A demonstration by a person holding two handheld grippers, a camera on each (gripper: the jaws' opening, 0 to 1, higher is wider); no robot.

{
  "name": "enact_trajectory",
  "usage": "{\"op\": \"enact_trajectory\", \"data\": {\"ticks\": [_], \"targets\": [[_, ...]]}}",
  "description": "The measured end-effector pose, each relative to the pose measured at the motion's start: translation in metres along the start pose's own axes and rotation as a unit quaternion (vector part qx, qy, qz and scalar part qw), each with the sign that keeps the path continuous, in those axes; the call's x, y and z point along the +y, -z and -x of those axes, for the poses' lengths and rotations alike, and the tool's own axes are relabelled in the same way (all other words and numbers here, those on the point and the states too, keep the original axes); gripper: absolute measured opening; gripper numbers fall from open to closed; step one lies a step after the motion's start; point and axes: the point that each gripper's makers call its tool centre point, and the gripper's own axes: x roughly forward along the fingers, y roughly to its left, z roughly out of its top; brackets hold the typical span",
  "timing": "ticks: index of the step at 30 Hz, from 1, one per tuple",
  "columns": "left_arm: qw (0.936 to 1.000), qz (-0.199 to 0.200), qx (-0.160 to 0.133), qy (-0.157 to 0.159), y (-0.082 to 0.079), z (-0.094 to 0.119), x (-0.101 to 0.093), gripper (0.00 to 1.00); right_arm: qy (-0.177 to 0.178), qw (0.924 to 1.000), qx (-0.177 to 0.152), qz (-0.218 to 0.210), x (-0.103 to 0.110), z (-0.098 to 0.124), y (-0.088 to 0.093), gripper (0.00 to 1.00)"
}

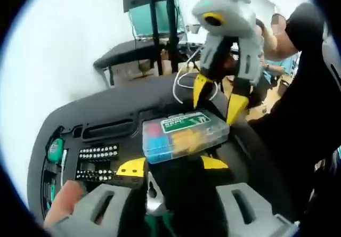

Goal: Pick up the tools and put them into their designated positions in the toolbox.

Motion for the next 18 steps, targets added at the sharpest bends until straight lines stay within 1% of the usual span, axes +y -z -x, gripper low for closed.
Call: {"op": "enact_trajectory", "data": {"ticks": [1, 2, 3, 4, 5, 6, 7, 9, 10, 11, 12, 13, 14, 15, 16, 17, 18], "targets": [[1.0000, 0.001, 0.002, 0.004, 0.001, 0.001, -0.001, 0.35, -0.017, 0.9996, 0.019, -0.014, 0.001, -0.001, -0.003, 0.37], [1.0000, -0.006, 0.001, 0.004, 0.002, 0.003, 0.000, 0.33, 0.002, 0.9999, -0.007, 0.010, 0.008, -0.004, 0.003, 0.38], [0.9999, -0.013, -0.001, 0.000, 0.002, 0.004, 0.001, 0.32, -0.017, 0.9990, -0.030, 0.028, 0.013, -0.007, 0.002, 0.38], [0.9998, -0.020, -0.003, -0.007, 0.004, 0.007, 0.003, 0.30, -0.029, 0.9973, -0.049, 0.047, 0.017, -0.007, -0.001, 0.38], [0.9998, -0.018, 0.002, -0.007, 0.006, 0.010, 0.003, 0.28, -0.019, 0.9965, -0.077, 0.028, 0.018, -0.008, 0.001, 0.37], [0.9994, -0.030, -0.003, -0.015, 0.008, 0.014, 0.004, 0.26, -0.013, 0.9946, -0.099, 0.030, 0.022, -0.007, 0.002, 0.37], [0.9991, -0.038, -0.007, -0.018, 0.009, 0.016, 0.004, 0.25, -0.004, 0.9907, -0.128, 0.047, 0.026, -0.006, 0.001, 0.37], [0.9993, -0.034, -0.005, -0.017, 0.015, 0.021, 0.003, 0.25, -0.006, 0.9889, -0.146, 0.028, 0.034, -0.008, 0.005, 0.35], [0.9997, -0.016, 0.000, 0.016, 0.019, 0.024, -0.011, 0.15, -0.010, 0.9871, -0.156, 0.035, 0.042, -0.009, 0.007, 0.32], [0.9994, -0.013, 0.006, 0.031, 0.022, 0.025, -0.019, 0.10, -0.008, 0.9865, -0.161, 0.030, 0.041, -0.010, 0.005, 0.31], [0.9991, -0.019, 0.000, 0.037, 0.022, 0.024, -0.023, 0.10, -0.002, 0.9828, -0.177, 0.052, 0.043, -0.010, 0.002, 0.31], [0.9995, -0.018, -0.007, 0.024, 0.022, 0.026, -0.022, 0.11, 0.004, 0.9785, -0.190, 0.081, 0.047, -0.009, 0.001, 0.32], [0.9996, -0.026, 0.000, 0.015, 0.023, 0.028, -0.021, 0.11, 0.012, 0.9720, -0.205, 0.113, 0.051, -0.008, -0.003, 0.32], [0.9988, -0.044, 0.021, 0.008, 0.028, 0.035, -0.018, 0.11, 0.010, 0.9700, -0.213, 0.117, 0.053, -0.009, -0.003, 0.33], [0.9978, -0.054, 0.037, -0.005, 0.030, 0.042, -0.014, 0.11, 0.001, 0.9724, -0.210, 0.101, 0.051, -0.011, -0.003, 0.33], [0.9977, -0.058, 0.027, -0.021, 0.023, 0.051, -0.009, 0.11, -0.014, 0.9749, -0.210, 0.072, 0.052, -0.014, -0.003, 0.35], [0.9982, -0.053, 0.014, -0.027, 0.016, 0.057, -0.007, 0.11, -0.024, 0.9760, -0.211, 0.047, 0.050, -0.018, -0.003, 0.38]]}}
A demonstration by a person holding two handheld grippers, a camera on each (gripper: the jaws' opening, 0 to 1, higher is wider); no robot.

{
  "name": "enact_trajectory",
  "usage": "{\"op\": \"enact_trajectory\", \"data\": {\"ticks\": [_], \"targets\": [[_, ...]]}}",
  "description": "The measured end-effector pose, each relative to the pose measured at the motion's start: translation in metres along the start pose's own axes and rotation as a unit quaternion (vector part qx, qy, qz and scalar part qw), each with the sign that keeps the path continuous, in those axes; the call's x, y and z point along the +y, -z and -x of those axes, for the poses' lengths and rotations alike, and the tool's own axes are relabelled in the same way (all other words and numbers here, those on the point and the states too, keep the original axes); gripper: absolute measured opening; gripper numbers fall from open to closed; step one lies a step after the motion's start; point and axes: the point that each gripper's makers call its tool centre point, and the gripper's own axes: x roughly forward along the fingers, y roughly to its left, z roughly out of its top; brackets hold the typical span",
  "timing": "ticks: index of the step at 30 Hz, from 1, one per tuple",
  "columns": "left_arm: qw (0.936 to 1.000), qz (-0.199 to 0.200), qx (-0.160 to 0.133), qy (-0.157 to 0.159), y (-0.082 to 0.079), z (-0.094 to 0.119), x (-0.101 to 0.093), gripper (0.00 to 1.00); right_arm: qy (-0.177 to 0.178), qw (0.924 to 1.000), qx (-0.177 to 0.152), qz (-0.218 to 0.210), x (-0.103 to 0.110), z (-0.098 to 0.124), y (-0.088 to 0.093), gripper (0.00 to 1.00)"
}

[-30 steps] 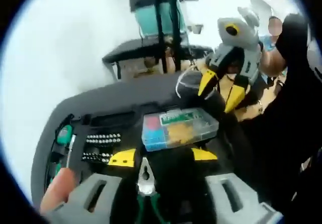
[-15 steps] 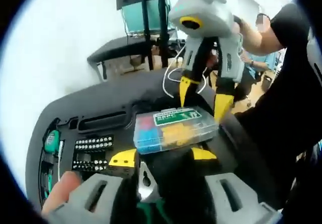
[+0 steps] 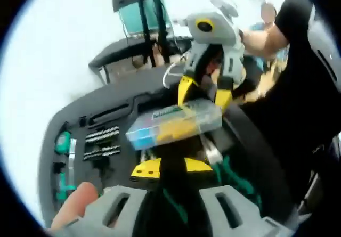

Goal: Pick up the tools and put them into their designated positions in the toolbox.

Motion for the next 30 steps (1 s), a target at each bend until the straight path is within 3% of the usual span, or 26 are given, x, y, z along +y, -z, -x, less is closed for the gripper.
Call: {"op": "enact_trajectory", "data": {"ticks": [1, 3, 5, 6, 9, 11, 13, 15, 20, 21, 22, 23, 25, 27, 28, 29, 30], "targets": [[0.9996, 0.013, -0.023, -0.004, -0.012, 0.009, 0.003, 0.11, 0.002, 0.9999, -0.004, -0.010, -0.001, -0.003, 0.001, 0.45], [0.9986, 0.023, -0.048, -0.006, -0.027, 0.020, 0.006, 0.11, -0.010, 0.9996, -0.020, 0.019, -0.011, -0.012, -0.009, 0.51], [0.9976, 0.040, -0.057, 0.005, -0.034, 0.018, 0.001, 0.12, -0.008, 0.9946, -0.056, 0.087, -0.006, -0.014, -0.019, 0.51], [0.9981, 0.036, -0.048, 0.011, -0.032, 0.013, -0.003, 0.13, -0.009, 0.9932, -0.064, 0.097, -0.002, -0.015, -0.020, 0.51], [0.9984, 0.033, 0.032, 0.032, 0.000, -0.008, -0.011, 0.13, -0.023, 0.9916, -0.082, 0.097, -0.007, -0.021, -0.023, 0.52], [0.9969, 0.044, 0.041, 0.051, 0.008, -0.017, -0.018, 0.10, -0.031, 0.9915, -0.090, 0.089, -0.006, -0.020, -0.023, 0.51], [0.9958, 0.044, 0.046, 0.066, 0.010, -0.026, -0.029, 0.08, -0.032, 0.9883, -0.103, 0.108, -0.005, -0.016, -0.025, 0.51], [0.9968, 0.028, 0.033, 0.068, 0.003, -0.031, -0.034, 0.08, -0.021, 0.9868, -0.103, 0.123, -0.007, -0.011, -0.026, 0.50], [0.9956, 0.008, 0.044, 0.081, -0.008, -0.040, -0.043, 0.07, -0.013, 0.9842, -0.097, 0.148, -0.016, 0.003, -0.027, 0.48], [0.9947, 0.003, 0.062, 0.082, -0.004, -0.038, -0.044, 0.07, -0.014, 0.9843, -0.093, 0.149, -0.017, 0.004, -0.027, 0.48], [0.9905, -0.041, 0.106, 0.078, 0.006, -0.031, -0.041, 0.07, -0.018, 0.9838, -0.094, 0.152, -0.019, 0.007, -0.028, 0.46], [0.9889, -0.056, 0.114, 0.077, 0.007, -0.026, -0.040, 0.07, -0.018, 0.9842, -0.096, 0.148, -0.021, 0.006, -0.028, 0.45], [0.9924, -0.016, 0.092, 0.080, -0.002, -0.026, -0.037, 0.07, -0.021, 0.9873, -0.081, 0.135, -0.022, 0.001, -0.021, 0.45], [0.9922, -0.020, 0.097, 0.077, -0.004, -0.021, -0.034, 0.07, -0.010, 0.9942, -0.070, 0.080, -0.025, 0.003, -0.016, 0.46], [0.9922, -0.049, 0.104, 0.050, -0.007, -0.016, -0.024, 0.07, -0.008, 0.9958, -0.071, 0.056, -0.024, 0.008, -0.017, 0.45], [0.9938, -0.052, 0.091, 0.036, -0.016, -0.014, -0.019, 0.07, -0.005, 0.9973, -0.064, 0.036, -0.024, 0.008, -0.016, 0.45], [0.9971, -0.043, 0.057, 0.027, -0.033, -0.013, -0.017, 0.07, 0.014, 0.9988, -0.045, -0.009, -0.028, 0.009, -0.014, 0.46]]}}
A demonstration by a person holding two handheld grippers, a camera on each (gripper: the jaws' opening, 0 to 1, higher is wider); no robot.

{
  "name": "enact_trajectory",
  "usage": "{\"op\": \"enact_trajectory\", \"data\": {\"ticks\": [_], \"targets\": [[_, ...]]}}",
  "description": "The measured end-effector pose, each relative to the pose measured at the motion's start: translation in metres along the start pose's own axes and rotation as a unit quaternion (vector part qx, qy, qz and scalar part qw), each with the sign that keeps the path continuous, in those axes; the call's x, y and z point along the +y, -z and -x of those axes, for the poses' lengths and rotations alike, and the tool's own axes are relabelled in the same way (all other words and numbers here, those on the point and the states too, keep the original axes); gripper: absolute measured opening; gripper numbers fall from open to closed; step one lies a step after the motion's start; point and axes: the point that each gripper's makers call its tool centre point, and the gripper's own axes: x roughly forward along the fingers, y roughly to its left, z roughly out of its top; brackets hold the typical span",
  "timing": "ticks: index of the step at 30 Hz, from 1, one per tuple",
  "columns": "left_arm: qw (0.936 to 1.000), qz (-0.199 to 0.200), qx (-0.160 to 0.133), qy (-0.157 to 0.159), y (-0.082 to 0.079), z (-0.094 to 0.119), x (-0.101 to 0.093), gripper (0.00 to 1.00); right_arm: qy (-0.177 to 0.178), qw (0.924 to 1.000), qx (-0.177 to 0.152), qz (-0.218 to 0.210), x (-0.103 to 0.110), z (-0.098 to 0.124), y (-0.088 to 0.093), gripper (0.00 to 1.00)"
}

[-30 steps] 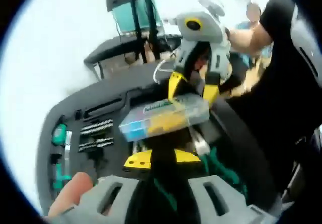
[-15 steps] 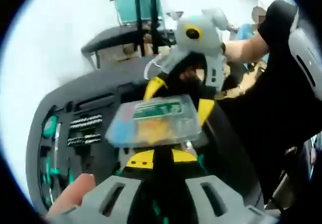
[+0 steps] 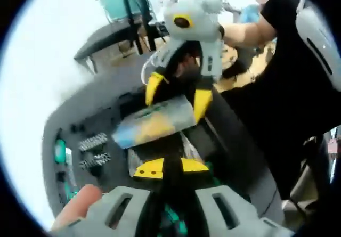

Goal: Pick up the tools and put them into their designated positions in the toolbox.

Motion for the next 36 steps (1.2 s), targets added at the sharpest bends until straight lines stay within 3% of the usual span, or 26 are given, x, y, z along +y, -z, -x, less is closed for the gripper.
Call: {"op": "enact_trajectory", "data": {"ticks": [1, 2, 4, 6, 7, 8, 9, 10, 11, 12, 13, 16, 17, 18, 19, 20, 21, 23, 26, 30, 33, 36], "targets": [[0.9998, 0.004, -0.020, -0.002, -0.010, 0.001, 0.001, 0.08, 0.012, 0.9999, -0.001, 0.002, -0.003, 0.000, -0.001, 0.46], [0.9994, 0.008, -0.031, -0.008, -0.018, 0.001, 0.003, 0.09, 0.024, 0.9995, 0.018, 0.003, -0.004, -0.002, 0.004, 0.45], [0.9983, -0.018, -0.032, -0.046, -0.029, 0.000, 0.018, 0.09, 0.031, 0.9986, 0.019, 0.037, -0.004, -0.006, 0.002, 0.45], [0.9957, -0.031, -0.051, -0.071, -0.045, -0.005, 0.026, 0.08, 0.026, 0.9986, 0.016, 0.044, -0.001, -0.011, 0.001, 0.45], [0.9932, -0.008, -0.086, -0.079, -0.061, -0.011, 0.029, 0.08, 0.030, 0.9977, 0.018, 0.059, -0.001, -0.010, 0.001, 0.45], [0.9927, 0.019, -0.095, -0.072, -0.063, -0.018, 0.027, 0.07, 0.029, 0.9971, 0.012, 0.069, -0.001, -0.010, 0.000, 0.45], [0.9955, 0.009, -0.065, -0.067, -0.054, -0.026, 0.024, 0.06, 0.029, 0.9976, 0.015, 0.061, 0.000, -0.009, 0.001, 0.45], [0.9967, -0.037, 0.001, -0.072, -0.033, -0.035, 0.024, 0.05, 0.028, 0.9973, 0.013, 0.066, 0.000, -0.008, 0.001, 0.46], [0.9955, -0.048, 0.029, -0.077, -0.021, -0.040, 0.025, 0.01, 0.033, 0.9960, 0.009, 0.082, 0.000, -0.006, -0.001, 0.46], [0.9972, -0.017, -0.016, -0.071, -0.027, -0.043, 0.021, 0.00, 0.044, 0.9936, 0.005, 0.104, -0.001, -0.003, -0.004, 0.48], [0.9983, -0.006, -0.003, -0.059, -0.022, -0.043, 0.017, 0.00, 0.069, 0.9926, 0.015, 0.098, -0.004, 0.002, -0.002, 0.51], [0.9986, -0.006, 0.005, -0.053, -0.014, -0.037, 0.014, 0.00, 0.060, 0.9947, 0.027, 0.079, 0.003, 0.006, 0.000, 0.52], [0.9982, -0.011, -0.015, -0.057, -0.018, -0.037, 0.014, 0.00, 0.063, 0.9945, 0.026, 0.079, 0.002, 0.006, -0.001, 0.51], [0.9985, -0.003, -0.004, -0.055, -0.013, -0.036, 0.013, 0.00, 0.062, 0.9944, 0.027, 0.081, 0.003, 0.005, -0.001, 0.52], [0.9981, 0.001, -0.019, -0.059, -0.014, -0.034, 0.014, 0.00, 0.036, 0.9951, 0.014, 0.091, 0.006, -0.001, -0.002, 0.50], [0.9977, 0.007, -0.030, -0.061, -0.015, -0.033, 0.014, 0.00, 0.016, 0.9967, 0.010, 0.079, 0.011, -0.003, -0.001, 0.52], [0.9967, 0.030, -0.040, -0.064, -0.013, -0.032, 0.014, 0.00, 0.018, 0.9975, 0.009, 0.068, 0.007, -0.005, 0.000, 0.52], [0.9957, 0.018, -0.056, -0.071, -0.013, -0.031, 0.014, 0.00, 0.009, 0.9988, 0.017, 0.045, 0.007, -0.003, 0.001, 0.49], [0.9955, 0.018, -0.056, -0.074, -0.010, -0.029, 0.011, 0.00, 0.013, 0.9984, 0.014, 0.052, 0.007, -0.002, 0.002, 0.50], [0.9936, 0.023, -0.060, -0.093, -0.009, -0.025, 0.012, 0.00, 0.013, 0.9910, -0.020, 0.132, 0.013, 0.001, -0.006, 0.49], [0.9937, 0.037, -0.050, -0.093, 0.009, -0.008, 0.010, 0.01, 0.016, 0.9900, -0.018, 0.139, 0.015, 0.002, -0.005, 0.47], [0.9953, 0.058, -0.010, -0.076, 0.034, -0.015, 0.001, 0.03, 0.016, 0.9877, -0.021, 0.154, 0.011, 0.001, -0.007, 0.40]]}}
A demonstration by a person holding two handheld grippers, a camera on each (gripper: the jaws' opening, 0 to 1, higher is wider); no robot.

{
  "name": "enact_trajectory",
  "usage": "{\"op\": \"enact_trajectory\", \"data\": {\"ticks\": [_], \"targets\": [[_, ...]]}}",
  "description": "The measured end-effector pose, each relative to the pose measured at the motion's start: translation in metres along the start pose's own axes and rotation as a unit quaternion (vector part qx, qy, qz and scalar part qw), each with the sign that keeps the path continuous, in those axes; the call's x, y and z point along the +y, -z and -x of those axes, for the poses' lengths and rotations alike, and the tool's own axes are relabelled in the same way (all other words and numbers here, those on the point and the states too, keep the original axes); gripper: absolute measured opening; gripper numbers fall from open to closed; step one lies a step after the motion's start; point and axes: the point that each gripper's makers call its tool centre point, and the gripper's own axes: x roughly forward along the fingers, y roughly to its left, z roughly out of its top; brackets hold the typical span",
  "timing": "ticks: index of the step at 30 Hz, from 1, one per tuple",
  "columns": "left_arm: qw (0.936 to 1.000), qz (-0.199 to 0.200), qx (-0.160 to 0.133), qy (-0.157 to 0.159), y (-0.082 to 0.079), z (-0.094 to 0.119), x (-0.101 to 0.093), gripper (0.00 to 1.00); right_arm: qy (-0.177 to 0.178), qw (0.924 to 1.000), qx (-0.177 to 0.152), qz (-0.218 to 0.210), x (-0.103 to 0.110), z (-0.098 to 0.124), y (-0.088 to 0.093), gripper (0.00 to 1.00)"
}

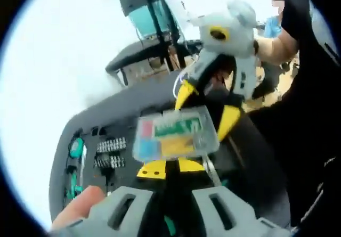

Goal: Pick up the tools and put them into their designated positions in the toolbox.

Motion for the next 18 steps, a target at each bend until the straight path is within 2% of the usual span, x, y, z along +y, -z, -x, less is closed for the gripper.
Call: {"op": "enact_trajectory", "data": {"ticks": [2, 3, 5, 6, 9, 13, 18], "targets": [[0.9997, -0.021, 0.008, -0.004, 0.002, -0.008, -0.004, 0.02, 0.005, 0.9999, 0.000, 0.013, -0.003, 0.000, -0.001, 0.37], [0.9997, -0.015, -0.020, -0.006, -0.008, -0.009, -0.005, 0.02, 0.006, 0.9998, 0.000, 0.018, -0.003, 0.000, -0.001, 0.37], [0.9997, -0.017, -0.017, 0.005, -0.014, -0.010, -0.012, 0.02, 0.004, 0.9997, 0.002, 0.022, -0.003, -0.001, -0.002, 0.37], [0.9993, -0.037, 0.005, 0.008, -0.011, -0.012, -0.014, 0.02, 0.005, 0.9996, 0.002, 0.028, -0.003, -0.001, -0.002, 0.38], [0.9989, -0.046, 0.004, 0.010, -0.017, -0.016, -0.017, 0.00, 0.012, 0.9974, 0.019, 0.068, -0.008, 0.002, -0.002, 0.38], [0.9984, -0.049, 0.016, 0.023, -0.021, -0.022, -0.017, 0.00, 0.012, 0.9976, 0.024, 0.064, -0.010, 0.009, -0.001, 0.38], [0.9980, -0.055, 0.016, 0.026, -0.030, -0.030, -0.018, 0.00, 0.024, 0.9970, 0.030, 0.067, -0.018, 0.013, 0.002, 0.38]]}}
